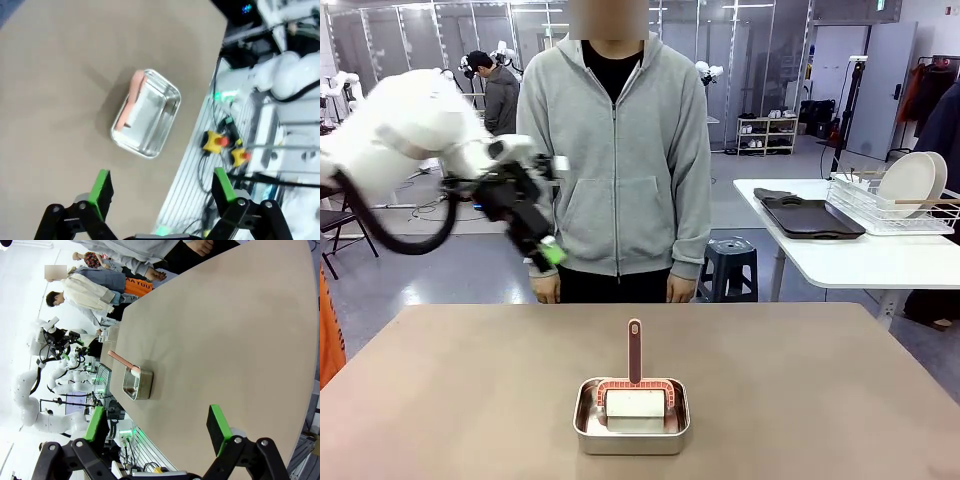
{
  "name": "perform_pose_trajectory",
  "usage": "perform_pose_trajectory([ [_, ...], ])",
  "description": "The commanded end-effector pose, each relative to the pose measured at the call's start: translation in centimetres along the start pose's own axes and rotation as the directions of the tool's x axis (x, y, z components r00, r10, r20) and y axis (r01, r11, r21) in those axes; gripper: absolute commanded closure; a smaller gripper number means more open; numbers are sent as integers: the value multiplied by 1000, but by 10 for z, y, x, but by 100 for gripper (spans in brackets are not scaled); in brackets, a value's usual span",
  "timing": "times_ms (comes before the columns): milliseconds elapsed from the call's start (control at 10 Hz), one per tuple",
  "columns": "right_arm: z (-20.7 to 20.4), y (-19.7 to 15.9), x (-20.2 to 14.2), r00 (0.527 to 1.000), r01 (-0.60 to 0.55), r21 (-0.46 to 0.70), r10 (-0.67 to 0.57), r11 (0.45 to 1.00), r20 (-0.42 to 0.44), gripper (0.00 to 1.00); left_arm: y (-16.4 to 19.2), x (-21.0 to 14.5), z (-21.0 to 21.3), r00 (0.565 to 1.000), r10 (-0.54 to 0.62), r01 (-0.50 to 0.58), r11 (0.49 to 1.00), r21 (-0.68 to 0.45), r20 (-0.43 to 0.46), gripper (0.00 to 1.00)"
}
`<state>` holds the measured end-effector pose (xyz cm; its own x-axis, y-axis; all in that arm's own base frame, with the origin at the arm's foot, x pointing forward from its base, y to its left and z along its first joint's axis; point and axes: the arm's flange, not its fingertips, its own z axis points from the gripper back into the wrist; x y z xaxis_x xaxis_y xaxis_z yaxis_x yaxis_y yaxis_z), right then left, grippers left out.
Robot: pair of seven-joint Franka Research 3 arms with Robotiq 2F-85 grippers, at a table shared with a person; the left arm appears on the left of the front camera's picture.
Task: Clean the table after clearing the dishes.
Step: Place the Lint Roller back on top of the Airtight Container.
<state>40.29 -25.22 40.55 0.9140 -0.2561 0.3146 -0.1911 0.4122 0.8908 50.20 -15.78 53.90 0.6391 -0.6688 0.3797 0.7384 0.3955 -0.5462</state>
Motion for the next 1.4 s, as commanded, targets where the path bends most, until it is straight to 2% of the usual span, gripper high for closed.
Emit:
perform_pose_trajectory([
  [0, 0, 3, -1, 1000, -13, 9, 13, 1000, 1, 0, 14, -73, 38, 955, 205, -193, 978, -76, 214, 0],
  [100, 0, 3, -1, 1000, -13, 9, 13, 1000, 1, 0, 25, -107, 65, 912, 227, -174, 968, -181, 342, 0],
  [200, 0, 3, -1, 1000, -13, 9, 13, 1000, 1, 0, 36, -144, 89, 866, 277, -205, 956, -210, 417, 0],
  [300, 0, 3, -1, 1000, -13, 9, 13, 1000, 1, 0, 46, -180, 106, 831, 325, -235, 941, -245, 452, 0],
  [400, 0, 3, -1, 1000, -13, 9, 13, 1000, 1, 0, 54, -213, 123, 785, 330, -219, 939, -264, 524, 0],
  [600, 0, 3, -1, 1000, -13, 9, 13, 1000, 1, 0, 69, -264, 142, 747, 373, -237, 923, -303, 550, 0],
  [800, 0, 3, -1, 1000, -13, 9, 13, 1000, 1, 0, 81, -319, 154, 674, 432, -299, 901, -313, 599, 0],
  [1000, 0, 3, -1, 1000, -13, 9, 13, 1000, 1, 0, 83, -369, 157, 604, 514, -351, 857, -376, 609, 0],
  [1300, 0, 3, -1, 1000, -13, 9, 13, 1000, 1, 0, 85, -427, 146, 462, 567, -386, 821, -421, 682, 0],
])
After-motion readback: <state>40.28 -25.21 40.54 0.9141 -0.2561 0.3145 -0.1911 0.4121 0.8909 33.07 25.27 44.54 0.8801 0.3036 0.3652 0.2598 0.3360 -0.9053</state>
